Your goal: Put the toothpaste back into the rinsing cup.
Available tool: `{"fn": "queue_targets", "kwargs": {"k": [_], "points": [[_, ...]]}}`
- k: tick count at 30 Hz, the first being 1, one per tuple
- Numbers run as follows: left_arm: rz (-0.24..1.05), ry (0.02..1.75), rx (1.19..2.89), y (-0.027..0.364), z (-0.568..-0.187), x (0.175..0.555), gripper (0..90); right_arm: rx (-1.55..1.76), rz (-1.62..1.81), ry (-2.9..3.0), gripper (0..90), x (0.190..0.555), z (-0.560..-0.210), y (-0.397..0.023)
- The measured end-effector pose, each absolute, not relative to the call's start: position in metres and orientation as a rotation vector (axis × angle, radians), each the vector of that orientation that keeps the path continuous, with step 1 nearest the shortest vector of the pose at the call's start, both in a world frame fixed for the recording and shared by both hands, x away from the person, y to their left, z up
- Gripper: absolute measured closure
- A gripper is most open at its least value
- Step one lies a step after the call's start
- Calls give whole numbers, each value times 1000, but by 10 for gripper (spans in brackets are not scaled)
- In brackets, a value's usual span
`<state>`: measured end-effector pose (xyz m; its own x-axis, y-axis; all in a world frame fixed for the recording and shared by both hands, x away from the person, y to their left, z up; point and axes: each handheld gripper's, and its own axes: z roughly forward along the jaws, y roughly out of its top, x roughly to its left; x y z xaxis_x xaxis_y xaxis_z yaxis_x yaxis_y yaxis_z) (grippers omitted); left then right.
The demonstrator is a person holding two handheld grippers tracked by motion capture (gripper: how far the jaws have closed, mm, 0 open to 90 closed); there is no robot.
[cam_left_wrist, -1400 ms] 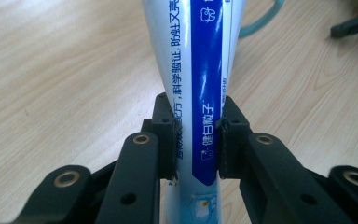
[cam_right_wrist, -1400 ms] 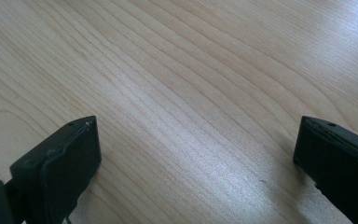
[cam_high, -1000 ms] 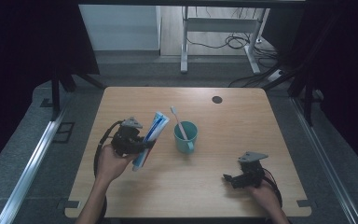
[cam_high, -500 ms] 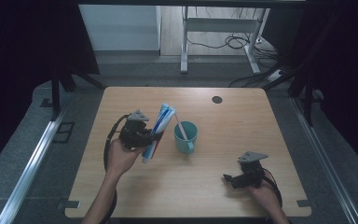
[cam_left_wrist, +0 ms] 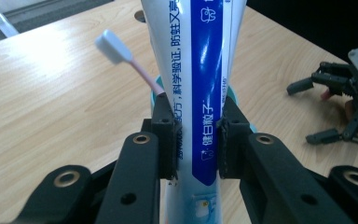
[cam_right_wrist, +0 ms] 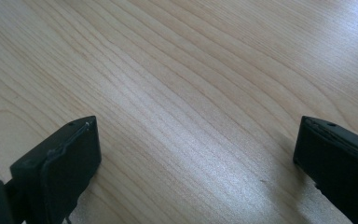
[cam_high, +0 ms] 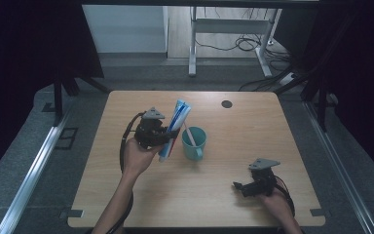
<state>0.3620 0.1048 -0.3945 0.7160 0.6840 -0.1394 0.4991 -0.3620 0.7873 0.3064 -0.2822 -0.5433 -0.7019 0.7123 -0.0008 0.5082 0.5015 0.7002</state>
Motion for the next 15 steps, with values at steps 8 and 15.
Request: {"fn": "queue_targets", "kwargs": {"k": [8,15], "points": [[294,903,2008,95,-392,371,731,1028,1004,2459,3,306,-543,-282],[302,901,1980,87,-390,378,731,1029,1004,2459,3,306,-543,-282]]}}
